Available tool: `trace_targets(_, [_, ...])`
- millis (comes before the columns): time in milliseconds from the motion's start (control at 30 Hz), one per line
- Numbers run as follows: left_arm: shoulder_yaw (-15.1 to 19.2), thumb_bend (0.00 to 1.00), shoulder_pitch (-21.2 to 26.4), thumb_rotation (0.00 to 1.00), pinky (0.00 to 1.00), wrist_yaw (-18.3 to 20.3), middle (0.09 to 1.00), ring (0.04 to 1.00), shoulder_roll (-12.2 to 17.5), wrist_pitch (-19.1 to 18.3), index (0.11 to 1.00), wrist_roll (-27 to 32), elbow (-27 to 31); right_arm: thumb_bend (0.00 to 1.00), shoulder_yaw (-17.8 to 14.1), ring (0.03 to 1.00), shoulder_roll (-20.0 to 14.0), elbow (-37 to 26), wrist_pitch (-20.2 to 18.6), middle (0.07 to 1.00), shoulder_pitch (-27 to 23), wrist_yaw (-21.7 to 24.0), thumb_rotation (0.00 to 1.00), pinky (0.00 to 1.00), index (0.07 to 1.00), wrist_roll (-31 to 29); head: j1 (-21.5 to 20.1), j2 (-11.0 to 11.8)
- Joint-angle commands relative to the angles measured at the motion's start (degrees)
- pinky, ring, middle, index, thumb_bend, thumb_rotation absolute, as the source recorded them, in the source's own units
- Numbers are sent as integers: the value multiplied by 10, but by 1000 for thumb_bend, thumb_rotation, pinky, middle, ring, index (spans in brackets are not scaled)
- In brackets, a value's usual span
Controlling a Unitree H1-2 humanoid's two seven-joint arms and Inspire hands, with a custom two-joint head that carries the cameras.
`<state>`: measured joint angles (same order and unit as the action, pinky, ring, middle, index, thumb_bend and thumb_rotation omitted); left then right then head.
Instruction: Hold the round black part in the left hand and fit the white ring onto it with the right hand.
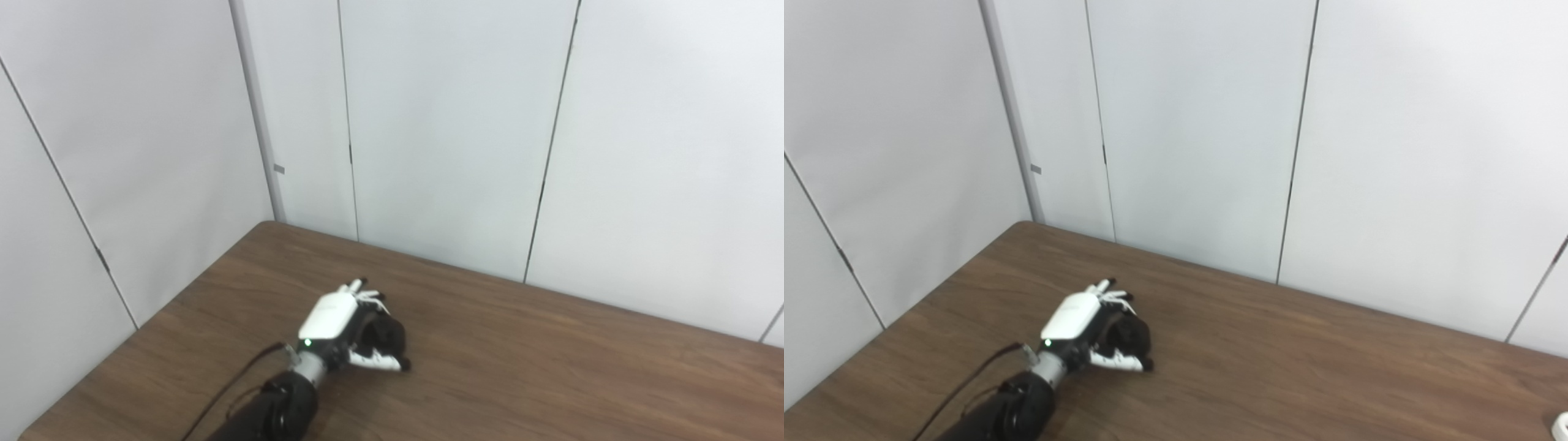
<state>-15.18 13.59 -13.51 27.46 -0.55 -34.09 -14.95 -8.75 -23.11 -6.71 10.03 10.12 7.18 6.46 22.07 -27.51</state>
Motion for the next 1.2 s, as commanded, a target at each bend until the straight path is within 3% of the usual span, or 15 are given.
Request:
trace_targets(0, [-13, 523, -9, 48, 1000, 26, 882, 1000, 1, -2, 478, -22, 20, 571, -6, 1000, -8, -20, -18, 1000, 4, -8, 278, 875, 960, 16, -2, -1])
trace_targets(133, [-18, 522, -21, 49, 1000, 45, 887, 1000, -3, 0, 478, -33, 63, 607, -7, 999, -4, -42, -35, 1000, 4, -7, 316, 862, 953, 23, -28, -8])
trace_targets(233, [-19, 522, -35, 49, 1000, 68, 895, 1000, -8, -6, 478, -37, 103, 590, -12, 1000, -3, -57, -54, 1000, -3, -11, 273, 985, 951, 29, -54, -15])
trace_targets(400, [-17, 523, -58, 47, 1000, 95, 892, 1000, -15, 4, 478, -33, 148, 621, -16, 1000, -9, -74, -69, 1000, -18, -15, 164, 991, 941, 53, -95, -30])
trace_targets(500, [-22, 523, -67, 47, 1000, 109, 891, 1000, -15, 14, 478, -39, 164, 637, -20, 1000, -12, -96, -92, 1000, -27, -9, 161, 999, 939, 56, -129, -39])
trace_targets(633, [-27, 522, -75, 46, 1000, 127, 882, 1000, -17, 27, 478, -40, 182, 664, -25, 1000, -17, -124, -126, 1000, -42, -3, 27, 1000, 955, 55, -161, -47])
trace_targets(700, [-29, 522, -78, 46, 1000, 134, 882, 1000, -19, 32, 478, -44, 186, 695, -26, 1000, -27, -139, -149, 1000, -54, -1, 7, 1000, 952, 76, -172, -49])
trace_targets(900, [-28, 522, -84, 47, 1000, 140, 879, 1000, -20, 69, 478, -39, 182, 827, -11, 1000, -56, -166, -220, 990, -106, 12, 8, 952, 886, 155, -250, -47])
trace_targets(1033, [-26, 522, -88, 46, 1000, 153, 875, 1000, -16, 84, 478, -34, 181, 877, 3, 1000, -81, -144, -227, 1000, -151, 25, 77, 945, 849, 173, -314, -39])
trace_targets(1167, [-26, 521, -88, 43, 1000, 158, 868, 1000, -17, 101, 479, -35, 169, 937, 24, 1000, -110, -96, -227, 1000, -206, 33, 164, 911, 784, 208, -345, -35])
